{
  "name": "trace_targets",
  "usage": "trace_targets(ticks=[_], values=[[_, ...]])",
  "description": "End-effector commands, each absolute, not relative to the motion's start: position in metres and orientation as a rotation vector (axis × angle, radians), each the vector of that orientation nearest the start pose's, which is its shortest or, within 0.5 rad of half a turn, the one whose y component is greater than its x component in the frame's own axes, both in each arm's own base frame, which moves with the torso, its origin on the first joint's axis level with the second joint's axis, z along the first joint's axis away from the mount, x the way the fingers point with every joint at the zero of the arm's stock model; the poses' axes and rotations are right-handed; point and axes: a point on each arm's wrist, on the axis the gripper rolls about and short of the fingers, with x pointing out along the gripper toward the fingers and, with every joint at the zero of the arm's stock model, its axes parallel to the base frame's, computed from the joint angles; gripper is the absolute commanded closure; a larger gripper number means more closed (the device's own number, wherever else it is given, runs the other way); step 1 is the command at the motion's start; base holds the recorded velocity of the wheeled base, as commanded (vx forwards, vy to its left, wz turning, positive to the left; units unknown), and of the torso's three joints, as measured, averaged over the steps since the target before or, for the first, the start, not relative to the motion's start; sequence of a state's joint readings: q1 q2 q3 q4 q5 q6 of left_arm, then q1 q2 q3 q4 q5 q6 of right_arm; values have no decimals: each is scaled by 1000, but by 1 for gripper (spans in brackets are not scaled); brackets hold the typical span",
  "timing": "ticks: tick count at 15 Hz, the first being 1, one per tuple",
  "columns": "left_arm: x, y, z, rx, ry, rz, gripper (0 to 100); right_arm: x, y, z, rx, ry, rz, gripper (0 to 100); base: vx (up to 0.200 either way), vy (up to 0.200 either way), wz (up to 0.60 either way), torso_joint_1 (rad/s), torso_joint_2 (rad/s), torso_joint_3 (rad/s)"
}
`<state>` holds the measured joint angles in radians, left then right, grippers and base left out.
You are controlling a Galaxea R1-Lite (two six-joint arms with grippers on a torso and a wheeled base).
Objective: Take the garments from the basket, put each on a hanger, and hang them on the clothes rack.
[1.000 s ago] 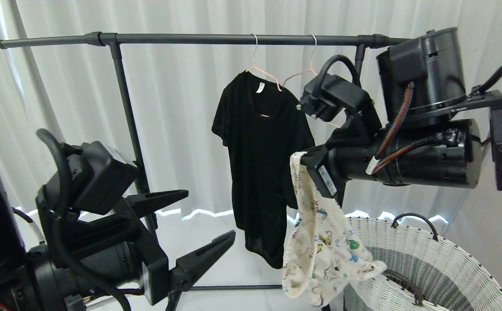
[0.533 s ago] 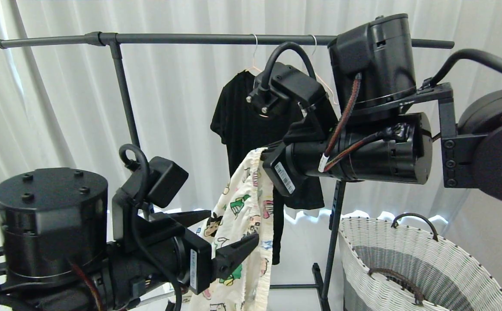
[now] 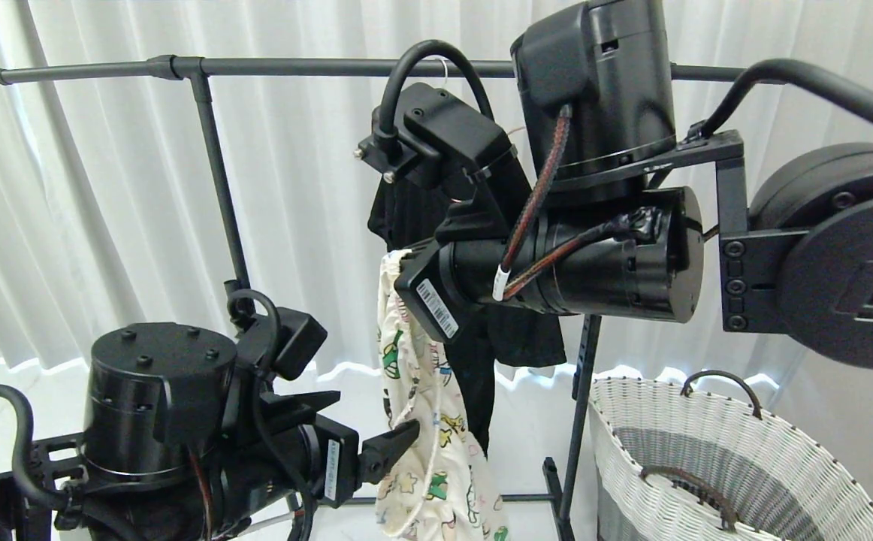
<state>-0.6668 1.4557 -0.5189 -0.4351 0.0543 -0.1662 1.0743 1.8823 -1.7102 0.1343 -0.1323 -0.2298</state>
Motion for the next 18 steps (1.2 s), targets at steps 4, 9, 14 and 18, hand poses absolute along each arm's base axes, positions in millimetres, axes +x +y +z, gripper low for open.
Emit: trace_targets(ticks=[4,9,14,18], values=[[168,-118,122,71,633,-451,0,181,327,306,-383,141,961,100,0,0,0,0,0,0],[156,-109,102,99,717,-434,0,178,324,312,-383,141,964,100,0,0,0,0,0,0],[151,-105,103,114,704,-411,100,177,320,313,-386,147,960,100,0,0,0,0,0,0],[144,-104,112,197,597,-253,100,184,279,285,-455,347,873,100,0,0,0,0,0,0]])
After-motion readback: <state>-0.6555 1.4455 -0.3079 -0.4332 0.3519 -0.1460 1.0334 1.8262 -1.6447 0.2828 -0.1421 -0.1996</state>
